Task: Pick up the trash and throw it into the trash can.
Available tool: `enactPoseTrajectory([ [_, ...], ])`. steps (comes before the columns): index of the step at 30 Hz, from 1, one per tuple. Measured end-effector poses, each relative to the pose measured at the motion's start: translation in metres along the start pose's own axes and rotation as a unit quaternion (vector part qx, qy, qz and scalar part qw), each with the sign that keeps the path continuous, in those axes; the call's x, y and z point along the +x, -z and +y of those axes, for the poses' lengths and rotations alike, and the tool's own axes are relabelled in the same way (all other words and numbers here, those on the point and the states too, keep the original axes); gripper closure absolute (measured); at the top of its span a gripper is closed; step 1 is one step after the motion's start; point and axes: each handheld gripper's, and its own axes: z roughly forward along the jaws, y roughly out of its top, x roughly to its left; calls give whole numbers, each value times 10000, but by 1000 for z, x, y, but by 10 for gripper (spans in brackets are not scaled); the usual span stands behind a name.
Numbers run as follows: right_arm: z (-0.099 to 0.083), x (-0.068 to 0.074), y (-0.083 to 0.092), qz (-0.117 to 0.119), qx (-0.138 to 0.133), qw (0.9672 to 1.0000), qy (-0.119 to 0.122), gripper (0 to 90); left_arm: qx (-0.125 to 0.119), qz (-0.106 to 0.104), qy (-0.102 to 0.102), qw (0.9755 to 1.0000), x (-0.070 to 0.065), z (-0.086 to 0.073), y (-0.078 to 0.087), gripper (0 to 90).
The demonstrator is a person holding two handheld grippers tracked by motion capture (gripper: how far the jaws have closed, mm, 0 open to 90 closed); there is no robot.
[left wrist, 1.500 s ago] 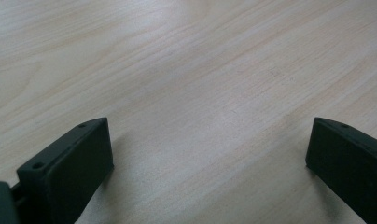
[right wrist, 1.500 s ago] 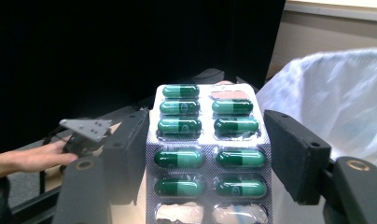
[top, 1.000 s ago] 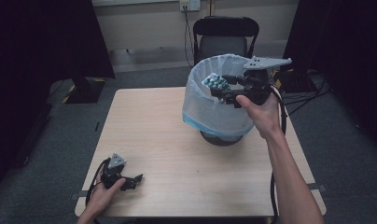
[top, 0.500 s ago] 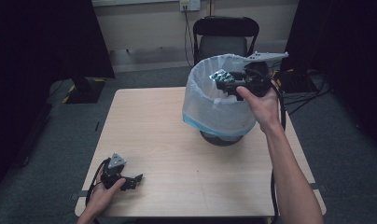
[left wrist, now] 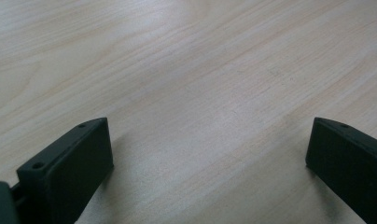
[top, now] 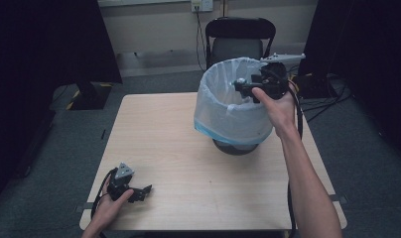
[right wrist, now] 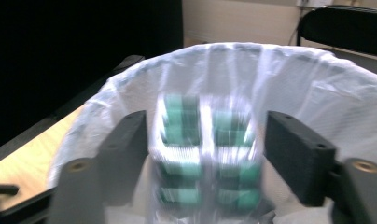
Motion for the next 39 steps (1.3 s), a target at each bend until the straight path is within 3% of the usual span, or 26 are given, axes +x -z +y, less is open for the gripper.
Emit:
enactPoseTrajectory([
  [3, 0, -2, 0, -110, 14, 9999, -79, 210, -2, -1, 1, 10000, 0, 0, 0, 0],
  [9, -1, 2, 2, -41, -80, 10000, 18, 211, -2, -3, 0, 10000, 0, 0, 0, 0],
  [14, -2, 13, 8, 312, -204, 9991, 187, 261, 0, -2, 1, 10000, 0, 0, 0, 0],
  [18, -7, 19, 10, 449, -250, 9983, 265, 274, 6, 4, -3, 10000, 0, 0, 0, 0],
  [29, -17, 40, 25, 720, -312, 9956, 510, 274, -1, -5, -1, 10000, 0, 0, 0, 0],
  [32, -21, 46, 31, 702, -293, 9951, 630, 275, 0, -4, -3, 10000, 0, 0, 0, 0],
  [39, -31, 57, 45, 970, -486, 9917, 694, 286, 5, -4, -3, 10000, 0, 0, 0, 0],
])
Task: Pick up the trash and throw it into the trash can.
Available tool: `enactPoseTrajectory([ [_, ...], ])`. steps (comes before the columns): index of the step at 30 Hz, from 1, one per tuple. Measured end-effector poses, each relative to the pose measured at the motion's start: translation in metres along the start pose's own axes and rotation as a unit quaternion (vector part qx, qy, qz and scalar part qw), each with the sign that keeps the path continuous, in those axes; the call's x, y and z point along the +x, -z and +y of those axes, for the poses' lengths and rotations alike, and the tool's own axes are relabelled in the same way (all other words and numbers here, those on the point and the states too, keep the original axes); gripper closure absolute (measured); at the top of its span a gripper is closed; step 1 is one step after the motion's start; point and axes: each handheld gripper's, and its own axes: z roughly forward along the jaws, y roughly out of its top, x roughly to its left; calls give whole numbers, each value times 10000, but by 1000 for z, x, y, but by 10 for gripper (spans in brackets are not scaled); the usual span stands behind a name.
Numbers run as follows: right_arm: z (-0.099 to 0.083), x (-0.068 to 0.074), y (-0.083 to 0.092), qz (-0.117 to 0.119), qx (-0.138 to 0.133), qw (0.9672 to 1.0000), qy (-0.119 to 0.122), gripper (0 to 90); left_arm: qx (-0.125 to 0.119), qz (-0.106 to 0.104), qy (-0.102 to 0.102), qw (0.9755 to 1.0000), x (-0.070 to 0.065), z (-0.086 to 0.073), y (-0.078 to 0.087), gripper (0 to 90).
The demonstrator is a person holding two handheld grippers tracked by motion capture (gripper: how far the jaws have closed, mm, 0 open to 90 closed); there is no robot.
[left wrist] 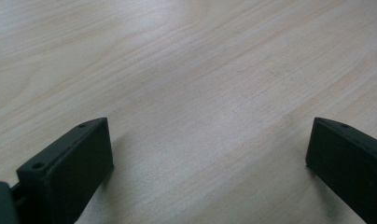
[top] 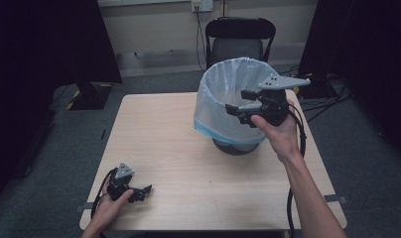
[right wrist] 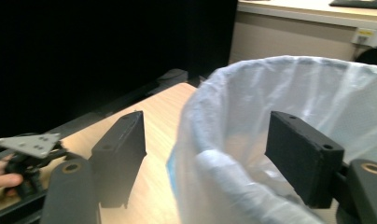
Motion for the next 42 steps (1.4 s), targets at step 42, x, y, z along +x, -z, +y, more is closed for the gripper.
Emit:
enactPoseTrajectory([
  [42, -180, 10, 14, -465, 1061, 9918, -549, 211, -9, 10, 16, 10000, 0, 0, 0, 0],
])
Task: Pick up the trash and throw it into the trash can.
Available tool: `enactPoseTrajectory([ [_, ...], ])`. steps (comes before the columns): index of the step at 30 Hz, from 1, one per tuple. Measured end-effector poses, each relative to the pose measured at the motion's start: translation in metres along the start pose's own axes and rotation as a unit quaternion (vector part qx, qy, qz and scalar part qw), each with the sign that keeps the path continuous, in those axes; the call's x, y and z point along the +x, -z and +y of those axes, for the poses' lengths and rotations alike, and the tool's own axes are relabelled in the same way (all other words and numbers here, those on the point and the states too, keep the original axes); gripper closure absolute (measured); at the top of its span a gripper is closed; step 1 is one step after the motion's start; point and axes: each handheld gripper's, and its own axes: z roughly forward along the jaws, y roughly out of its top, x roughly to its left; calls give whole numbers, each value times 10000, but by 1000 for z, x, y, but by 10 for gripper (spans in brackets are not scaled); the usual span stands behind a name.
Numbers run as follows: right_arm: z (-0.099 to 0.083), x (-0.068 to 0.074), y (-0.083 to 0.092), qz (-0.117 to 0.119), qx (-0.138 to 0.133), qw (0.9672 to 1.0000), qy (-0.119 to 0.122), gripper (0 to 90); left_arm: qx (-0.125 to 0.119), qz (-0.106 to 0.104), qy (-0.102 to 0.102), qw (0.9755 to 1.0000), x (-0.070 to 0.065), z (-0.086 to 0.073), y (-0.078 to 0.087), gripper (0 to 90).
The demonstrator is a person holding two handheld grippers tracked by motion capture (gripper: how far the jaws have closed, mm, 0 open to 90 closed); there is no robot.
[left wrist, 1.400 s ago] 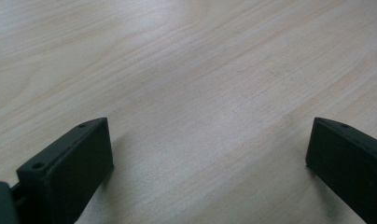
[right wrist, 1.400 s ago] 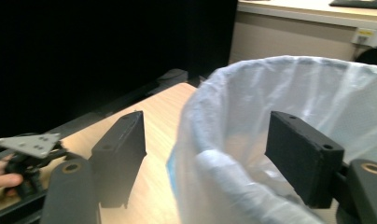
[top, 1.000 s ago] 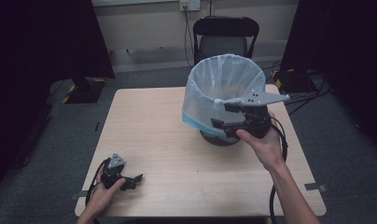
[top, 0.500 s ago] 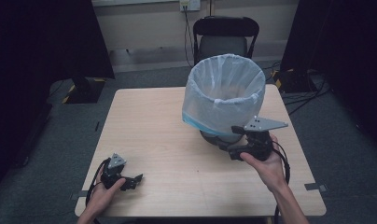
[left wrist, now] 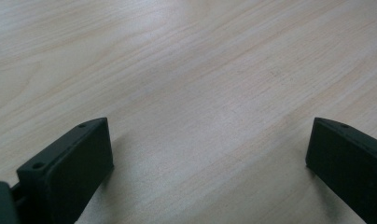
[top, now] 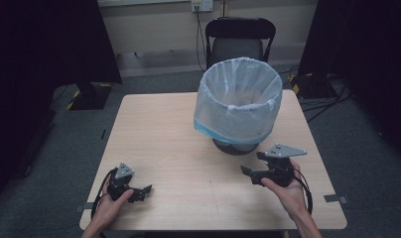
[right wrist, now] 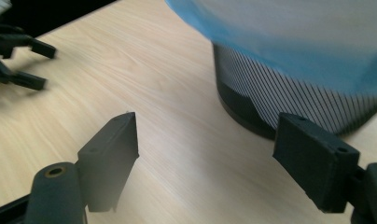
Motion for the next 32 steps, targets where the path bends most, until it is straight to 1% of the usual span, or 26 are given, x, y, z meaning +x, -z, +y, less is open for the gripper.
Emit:
enactPoseTrajectory([
  [5, -19, -11, -7, -221, 230, 9995, -71, 205, 9, 3, -10, 10000, 0, 0, 0, 0],
  [6, -28, -16, -10, -319, 337, 9988, -125, 205, 11, 8, -16, 10000, 0, 0, 0, 0],
  [7, -28, -16, -10, -319, 337, 9988, -125, 203, 0, 10, 8, 10000, 0, 0, 0, 0],
  [10, -38, -22, -14, -450, 441, 9977, -246, 195, 13, 14, -8, 10000, 0, 0, 0, 0],
  [12, -43, -26, -16, -498, 451, 9966, -484, 182, 14, 15, -10, 10000, 0, 0, 0, 0],
  [13, -44, -27, -18, -546, 478, 9960, -519, 175, 12, 15, -5, 10000, 0, 0, 0, 0],
  [14, -45, -29, -19, -672, 527, 9952, -479, 176, 14, 15, -10, 10000, 0, 0, 0, 0],
  [15, -46, -29, -20, -742, 571, 9946, -444, 178, 15, 16, -12, 10000, 0, 0, 0, 0],
  [17, -49, -32, -23, -794, 687, 9935, -441, 177, 11, 14, -10, 10000, 0, 0, 0, 0],
  [20, -55, -35, -26, -849, 762, 9922, -507, 176, 14, 15, -11, 10000, 0, 0, 0, 0],
  [22, -59, -37, -29, -888, 904, 9907, -503, 173, 14, 15, -11, 10000, 0, 0, 0, 0],
  [23, -64, -37, -34, -1022, 1062, 9875, -561, 154, 13, 14, -10, 10000, 0, 0, 0, 0],
  [24, -64, -37, -34, -1022, 1062, 9875, -561, 154, 11, 12, -8, 10000, 0, 0, 0, 0],
  [25, -66, -36, -35, -1103, 1043, 9872, -492, 157, 9, 8, -10, 10000, 0, 0, 0, 0],
  [26, -68, -34, -35, -1203, 1047, 9867, -312, 152, 10, 12, -12, 10000, 0, 0, 0, 0],
  [27, -70, -34, -35, -1252, 1000, 9867, -289, 151, 6, 13, -6, 10000, 0, 0, 0, 0],
  [28, -71, -34, -35, -1258, 917, 9873, -308, 153, 7, 13, -8, 10000, 0, 0, 0, 0],
  [29, -72, -34, -34, -1261, 894, 9876, -287, 152, 5, 11, -10, 10000, 0, 0, 0, 0],
  [30, -72, -33, -34, -1309, 896, 9869, -282, 146, 7, 11, -11, 10000, 0, 0, 0, 0],
  [32, -73, -33, -34, -1323, 894, 9868, -269, 144, 5, 12, -8, 10000, 0, 0, 0, 0],
])
